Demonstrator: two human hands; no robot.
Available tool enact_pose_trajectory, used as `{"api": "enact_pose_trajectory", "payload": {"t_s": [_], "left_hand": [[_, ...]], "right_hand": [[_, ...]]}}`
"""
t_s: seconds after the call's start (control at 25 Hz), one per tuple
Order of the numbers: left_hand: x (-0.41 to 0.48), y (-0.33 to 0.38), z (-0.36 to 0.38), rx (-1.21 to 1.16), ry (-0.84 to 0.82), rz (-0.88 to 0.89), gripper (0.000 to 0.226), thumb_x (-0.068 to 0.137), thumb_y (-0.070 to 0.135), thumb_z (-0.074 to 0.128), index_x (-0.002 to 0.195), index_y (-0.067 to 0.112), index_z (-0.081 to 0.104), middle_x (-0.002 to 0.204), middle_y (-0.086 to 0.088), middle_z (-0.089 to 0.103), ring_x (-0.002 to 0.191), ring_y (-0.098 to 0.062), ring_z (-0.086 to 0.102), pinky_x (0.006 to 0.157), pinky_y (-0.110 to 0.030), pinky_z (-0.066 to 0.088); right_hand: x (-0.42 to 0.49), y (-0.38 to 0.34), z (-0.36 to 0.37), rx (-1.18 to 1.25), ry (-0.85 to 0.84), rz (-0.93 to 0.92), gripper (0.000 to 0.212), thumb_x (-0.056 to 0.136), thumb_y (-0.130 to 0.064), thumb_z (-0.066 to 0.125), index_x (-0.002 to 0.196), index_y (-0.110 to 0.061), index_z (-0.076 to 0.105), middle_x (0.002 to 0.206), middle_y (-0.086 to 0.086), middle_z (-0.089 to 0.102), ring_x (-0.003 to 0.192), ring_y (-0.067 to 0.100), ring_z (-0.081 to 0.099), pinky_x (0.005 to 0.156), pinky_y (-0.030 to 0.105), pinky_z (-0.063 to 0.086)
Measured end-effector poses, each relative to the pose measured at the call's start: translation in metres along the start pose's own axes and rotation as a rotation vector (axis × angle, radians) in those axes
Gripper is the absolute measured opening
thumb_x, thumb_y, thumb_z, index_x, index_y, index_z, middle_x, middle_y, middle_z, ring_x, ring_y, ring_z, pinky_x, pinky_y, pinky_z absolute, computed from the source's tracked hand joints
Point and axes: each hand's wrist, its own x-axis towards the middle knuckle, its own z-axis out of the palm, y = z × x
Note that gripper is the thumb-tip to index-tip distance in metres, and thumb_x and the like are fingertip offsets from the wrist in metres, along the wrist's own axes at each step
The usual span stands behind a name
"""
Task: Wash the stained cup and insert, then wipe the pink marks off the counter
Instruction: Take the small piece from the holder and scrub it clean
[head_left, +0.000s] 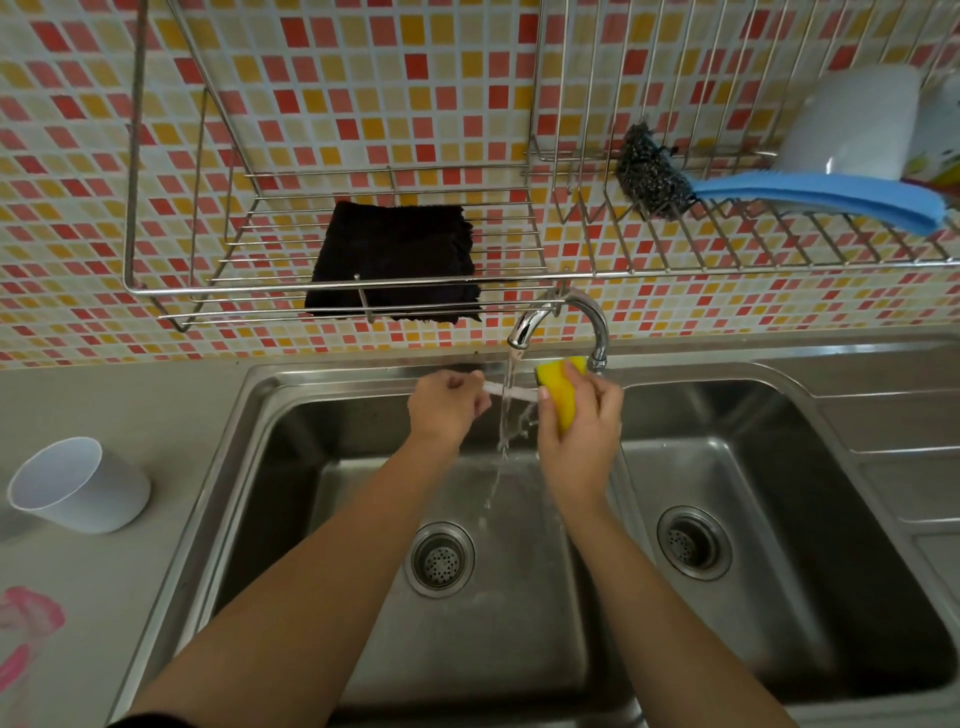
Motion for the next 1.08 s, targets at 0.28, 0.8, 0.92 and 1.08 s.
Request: {"api": "enact_pose_trajectory", "payload": {"t_s": [0.28, 0.8, 0.92, 1.08], "left_hand": [[-0.01, 0.008, -0.002, -0.526, -0.361, -0.328, 0.017, 0.09, -0.003, 0.047, 0.084, -0.006, 0.062, 0.07, -0.009, 0.057, 0.058, -0.009, 0.051, 0.044, -0.012, 0.044], [0.0, 0.001, -0.017, -0.79, -0.48, -0.644, 0.022, 0.09, 0.001, 0.039, 0.091, -0.011, 0.057, 0.057, -0.009, 0.054, 0.046, -0.01, 0.048, 0.035, -0.015, 0.039], [0.001, 0.002, -0.018, -0.798, -0.473, -0.649, 0.021, 0.09, 0.0, 0.04, 0.094, -0.011, 0.057, 0.058, -0.01, 0.054, 0.044, -0.01, 0.049, 0.035, -0.015, 0.039], [-0.003, 0.007, -0.018, -0.705, -0.407, -0.551, 0.017, 0.09, 0.0, 0.045, 0.083, -0.007, 0.059, 0.06, -0.01, 0.056, 0.048, -0.011, 0.051, 0.039, -0.014, 0.042]], "right_hand": [[0.012, 0.002, 0.012, 0.165, -0.102, -0.054, 0.035, 0.093, -0.024, 0.053, 0.125, -0.011, 0.059, 0.104, 0.011, 0.05, 0.093, 0.013, 0.049, 0.078, 0.037, 0.053], [0.023, 0.016, 0.008, 0.104, -0.203, -0.363, 0.035, 0.09, -0.023, 0.054, 0.123, -0.012, 0.06, 0.099, 0.012, 0.057, 0.088, 0.019, 0.053, 0.072, 0.037, 0.053], [0.023, 0.015, 0.007, 0.136, -0.197, -0.314, 0.036, 0.09, -0.022, 0.054, 0.124, -0.012, 0.059, 0.102, 0.012, 0.057, 0.09, 0.017, 0.053, 0.074, 0.036, 0.054], [0.021, 0.018, 0.007, 0.128, -0.249, -0.387, 0.035, 0.09, -0.021, 0.055, 0.123, -0.012, 0.059, 0.103, 0.012, 0.056, 0.093, 0.016, 0.053, 0.076, 0.033, 0.052]]}}
